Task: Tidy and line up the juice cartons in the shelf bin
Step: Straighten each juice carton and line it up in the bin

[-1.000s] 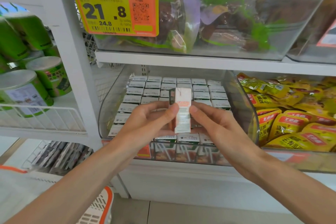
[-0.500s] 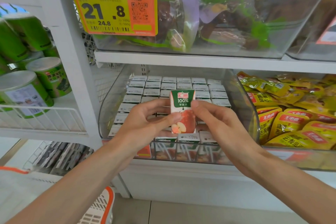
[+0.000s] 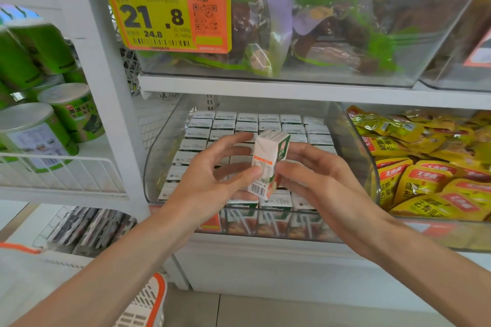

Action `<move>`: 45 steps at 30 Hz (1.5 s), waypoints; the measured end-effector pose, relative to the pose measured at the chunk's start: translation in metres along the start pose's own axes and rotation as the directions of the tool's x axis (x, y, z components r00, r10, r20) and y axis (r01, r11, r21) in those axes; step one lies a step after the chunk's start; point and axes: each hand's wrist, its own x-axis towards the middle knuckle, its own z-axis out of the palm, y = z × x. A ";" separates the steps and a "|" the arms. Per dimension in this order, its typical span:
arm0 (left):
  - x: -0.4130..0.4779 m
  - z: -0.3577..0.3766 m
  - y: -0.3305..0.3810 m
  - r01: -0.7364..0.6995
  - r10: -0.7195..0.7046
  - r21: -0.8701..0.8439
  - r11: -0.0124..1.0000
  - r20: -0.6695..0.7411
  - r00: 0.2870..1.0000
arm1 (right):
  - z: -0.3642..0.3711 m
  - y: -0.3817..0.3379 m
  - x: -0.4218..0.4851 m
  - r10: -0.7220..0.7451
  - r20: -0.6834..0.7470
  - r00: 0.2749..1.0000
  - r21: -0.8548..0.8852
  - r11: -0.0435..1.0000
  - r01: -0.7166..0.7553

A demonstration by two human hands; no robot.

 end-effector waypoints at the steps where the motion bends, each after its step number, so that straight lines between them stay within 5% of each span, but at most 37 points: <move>1: 0.000 0.000 -0.001 -0.011 0.011 0.008 1.000 0.006 1.000 | 0.000 0.000 0.000 -0.009 0.010 1.000 -0.038 0.999 0.009; 12: 0.002 -0.001 0.001 -0.132 0.121 0.293 0.947 0.055 0.991 | -0.002 0.007 0.002 -0.391 0.081 0.917 -0.416 0.823 0.388; 15: 0.001 0.000 0.004 -0.121 0.114 0.291 0.949 0.040 0.993 | -0.001 0.005 0.000 -0.287 0.018 0.958 -0.349 0.896 0.275; 19: -0.001 0.004 0.006 -0.105 0.090 0.261 0.960 0.070 0.994 | 0.003 -0.001 0.001 0.007 -0.086 0.996 -0.046 0.999 -0.011; 26: -0.002 0.008 0.007 -0.088 0.064 0.245 0.965 0.105 0.992 | 0.002 -0.008 0.012 0.278 -0.057 0.959 0.307 0.919 -0.248; 38: -0.001 0.008 0.006 -0.051 0.028 0.212 0.976 0.112 0.993 | 0.001 -0.011 0.020 0.374 0.003 0.928 0.250 0.898 -0.362; 45: 0.000 0.001 0.005 -0.041 0.019 0.242 0.969 0.090 0.996 | -0.008 -0.009 0.022 0.282 -0.030 0.959 0.122 0.953 -0.277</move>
